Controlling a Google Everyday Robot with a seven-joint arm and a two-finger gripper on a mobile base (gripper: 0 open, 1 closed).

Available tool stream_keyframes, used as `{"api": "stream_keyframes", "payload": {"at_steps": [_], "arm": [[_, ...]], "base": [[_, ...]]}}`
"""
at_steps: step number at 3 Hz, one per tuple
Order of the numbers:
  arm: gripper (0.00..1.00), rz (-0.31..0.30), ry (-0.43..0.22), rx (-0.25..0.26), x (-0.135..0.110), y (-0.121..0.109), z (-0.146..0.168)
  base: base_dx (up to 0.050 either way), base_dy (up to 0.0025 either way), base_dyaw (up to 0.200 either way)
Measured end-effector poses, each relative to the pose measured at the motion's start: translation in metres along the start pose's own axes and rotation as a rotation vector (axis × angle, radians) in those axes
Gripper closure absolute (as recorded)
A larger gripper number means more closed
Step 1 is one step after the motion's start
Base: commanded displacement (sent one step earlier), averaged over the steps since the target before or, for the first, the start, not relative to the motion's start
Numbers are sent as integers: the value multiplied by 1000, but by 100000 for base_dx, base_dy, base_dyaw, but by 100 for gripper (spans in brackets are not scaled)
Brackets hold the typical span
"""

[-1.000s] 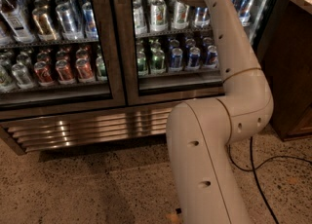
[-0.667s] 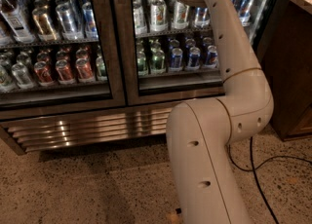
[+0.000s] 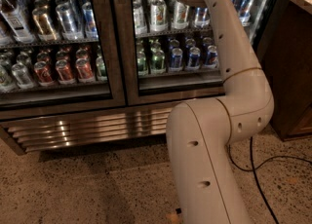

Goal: Open right fridge door

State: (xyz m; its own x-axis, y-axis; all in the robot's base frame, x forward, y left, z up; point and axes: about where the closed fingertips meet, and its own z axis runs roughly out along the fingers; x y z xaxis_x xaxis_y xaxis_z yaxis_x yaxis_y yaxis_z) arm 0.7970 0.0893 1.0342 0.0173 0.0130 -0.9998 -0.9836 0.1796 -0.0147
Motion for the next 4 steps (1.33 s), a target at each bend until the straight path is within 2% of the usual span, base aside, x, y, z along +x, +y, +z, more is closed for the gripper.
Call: {"api": "stream_keyframes", "payload": {"at_steps": [2, 3, 4], "arm": [[10, 0, -1, 1, -1, 0, 0], [0, 0, -1, 1, -1, 0, 0], [0, 11, -35, -98, -12, 27, 7]], "base": [[0, 0, 0], [0, 0, 0], [0, 0, 0]]}}
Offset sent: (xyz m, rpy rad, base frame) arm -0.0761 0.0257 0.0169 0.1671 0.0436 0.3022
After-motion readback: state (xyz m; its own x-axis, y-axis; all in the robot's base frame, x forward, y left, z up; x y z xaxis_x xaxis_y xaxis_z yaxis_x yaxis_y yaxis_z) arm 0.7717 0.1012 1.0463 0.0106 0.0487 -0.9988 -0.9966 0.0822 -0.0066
